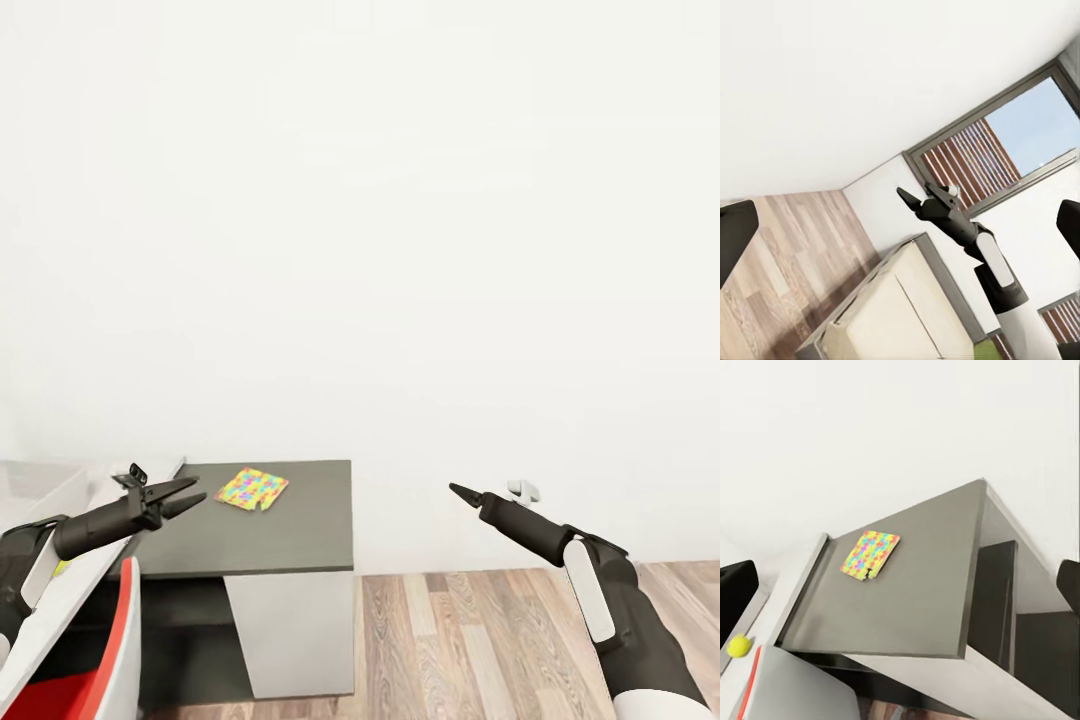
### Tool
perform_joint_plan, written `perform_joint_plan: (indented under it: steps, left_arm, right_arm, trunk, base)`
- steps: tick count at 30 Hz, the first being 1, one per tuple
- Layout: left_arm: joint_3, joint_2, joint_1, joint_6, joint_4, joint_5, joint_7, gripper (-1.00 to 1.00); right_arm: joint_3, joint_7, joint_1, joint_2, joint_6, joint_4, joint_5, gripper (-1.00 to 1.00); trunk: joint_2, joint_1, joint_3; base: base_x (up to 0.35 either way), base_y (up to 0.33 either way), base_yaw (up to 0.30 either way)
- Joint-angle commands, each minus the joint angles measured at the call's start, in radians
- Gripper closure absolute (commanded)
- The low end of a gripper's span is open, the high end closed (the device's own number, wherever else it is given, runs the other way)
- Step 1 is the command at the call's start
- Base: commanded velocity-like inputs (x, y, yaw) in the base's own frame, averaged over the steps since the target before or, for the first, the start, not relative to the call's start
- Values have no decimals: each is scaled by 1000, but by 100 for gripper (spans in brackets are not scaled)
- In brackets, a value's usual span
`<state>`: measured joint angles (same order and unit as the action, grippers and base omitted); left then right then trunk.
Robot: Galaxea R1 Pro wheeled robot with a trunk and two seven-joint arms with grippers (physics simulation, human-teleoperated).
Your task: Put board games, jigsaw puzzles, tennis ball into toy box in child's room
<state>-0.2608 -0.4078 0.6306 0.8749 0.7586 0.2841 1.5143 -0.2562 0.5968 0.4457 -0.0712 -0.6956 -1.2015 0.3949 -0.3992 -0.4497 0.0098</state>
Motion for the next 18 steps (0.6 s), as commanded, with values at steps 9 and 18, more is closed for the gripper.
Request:
perform_joint_plan:
  steps: [9,18]
  left_arm:
    - [0,0,0,10,0,1,2,-100]
    - [0,2,0,-1,0,0,1,-100]
  right_arm:
    - [-2,1,1,0,-7,0,5,-100]
    - [-2,1,1,0,-3,0,5,-100]
  trunk:
    - [-1,0,3]
    - [-1,0,4]
  base:
    - [-139,0,-278]
    - [-148,0,-97]
